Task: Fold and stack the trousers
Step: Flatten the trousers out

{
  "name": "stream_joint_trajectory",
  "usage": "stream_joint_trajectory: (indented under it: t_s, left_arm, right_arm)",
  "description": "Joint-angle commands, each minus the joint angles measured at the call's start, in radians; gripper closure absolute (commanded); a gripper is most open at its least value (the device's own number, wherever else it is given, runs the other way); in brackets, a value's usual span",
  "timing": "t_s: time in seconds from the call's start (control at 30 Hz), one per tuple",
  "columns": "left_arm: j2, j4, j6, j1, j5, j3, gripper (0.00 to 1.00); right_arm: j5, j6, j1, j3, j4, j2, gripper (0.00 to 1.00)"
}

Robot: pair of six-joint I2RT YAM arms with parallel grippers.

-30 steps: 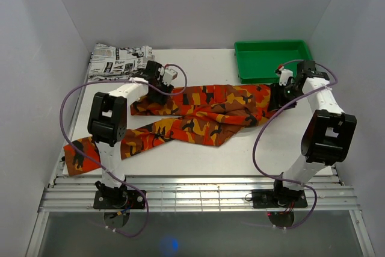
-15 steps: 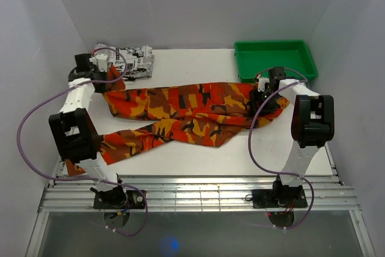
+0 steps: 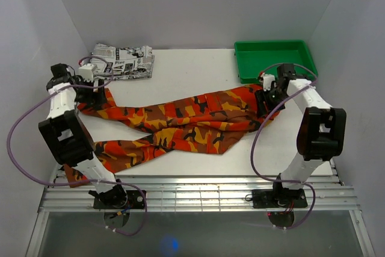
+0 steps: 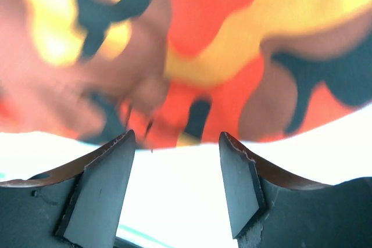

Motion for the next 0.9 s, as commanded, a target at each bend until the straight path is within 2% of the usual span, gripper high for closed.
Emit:
stream_joint_trajectory:
  t_s: [0.0, 0.1, 0.13, 0.2, 0.23, 0.3, 0.33, 0.4, 0.43, 0.53, 0.63, 0.7, 0.73, 0.77, 0.83, 0.87]
  left_arm:
    - [-0.177, -0.135, 0.109, -0.113, 0.288, 0.063, 0.02]
    - [-0.247, -0.143, 0.084, -0.309, 0.331, 0.048, 0.02]
    - [-0.276, -0.132, 0.068, -0.422, 0.343, 0.04, 0.02]
    - [-0.305, -0.038, 0.014, -0.551, 0.372, -0.014, 0.04]
    - [-0.318, 0.001, -0.027, -0.682, 0.368, -0.035, 0.05]
    - [-0.324, 0.094, -0.046, -0.838, 0.255, -0.073, 0.06]
    - [-0.312, 0.124, -0.055, -0.991, 0.207, -0.077, 0.07]
    - [-0.231, 0.156, -0.061, -1.116, 0.11, -0.033, 0.08]
    - [-0.194, 0.161, -0.074, -1.215, 0.081, -0.006, 0.1]
    - [-0.034, 0.165, -0.081, -1.352, 0.004, 0.099, 0.15]
    - [0.096, 0.188, -0.091, -1.423, -0.013, 0.179, 0.17]
    - [0.151, 0.224, -0.082, -1.452, -0.019, 0.184, 0.17]
    - [0.168, 0.239, -0.077, -1.487, -0.068, 0.175, 0.15]
    - [0.187, 0.269, -0.077, -1.501, -0.092, 0.17, 0.14]
    - [0.249, 0.285, -0.094, -1.526, -0.167, 0.178, 0.14]
    - [0.266, 0.308, -0.103, -1.529, -0.191, 0.178, 0.13]
  right_arm:
    - [-0.099, -0.101, -0.063, 0.071, -0.17, -0.104, 0.34]
    - [-0.126, -0.098, -0.146, 0.087, -0.181, -0.121, 0.34]
    - [-0.127, -0.104, -0.166, 0.084, -0.178, -0.12, 0.34]
    - [-0.126, -0.095, -0.217, 0.058, -0.123, -0.109, 0.35]
    - [-0.129, -0.089, -0.231, 0.038, -0.112, -0.1, 0.35]
    - [-0.175, -0.059, -0.254, 0.021, -0.086, -0.071, 0.36]
    - [-0.19, -0.039, -0.257, -0.005, -0.072, -0.065, 0.36]
    - [-0.236, 0.027, -0.26, -0.031, -0.016, -0.054, 0.37]
    - [-0.253, 0.047, -0.26, -0.042, 0.003, -0.051, 0.36]
    - [-0.296, 0.137, -0.26, -0.082, 0.076, -0.028, 0.36]
    - [-0.353, 0.19, -0.258, -0.105, 0.106, 0.02, 0.37]
    - [-0.374, 0.211, -0.257, -0.138, 0.144, 0.032, 0.39]
    - [-0.376, 0.221, -0.257, -0.148, 0.184, 0.035, 0.42]
    - [-0.368, 0.237, -0.257, -0.154, 0.201, 0.038, 0.53]
    - [-0.37, 0.247, -0.258, -0.16, 0.233, 0.037, 0.64]
    - [-0.379, 0.257, -0.258, -0.162, 0.239, 0.032, 0.78]
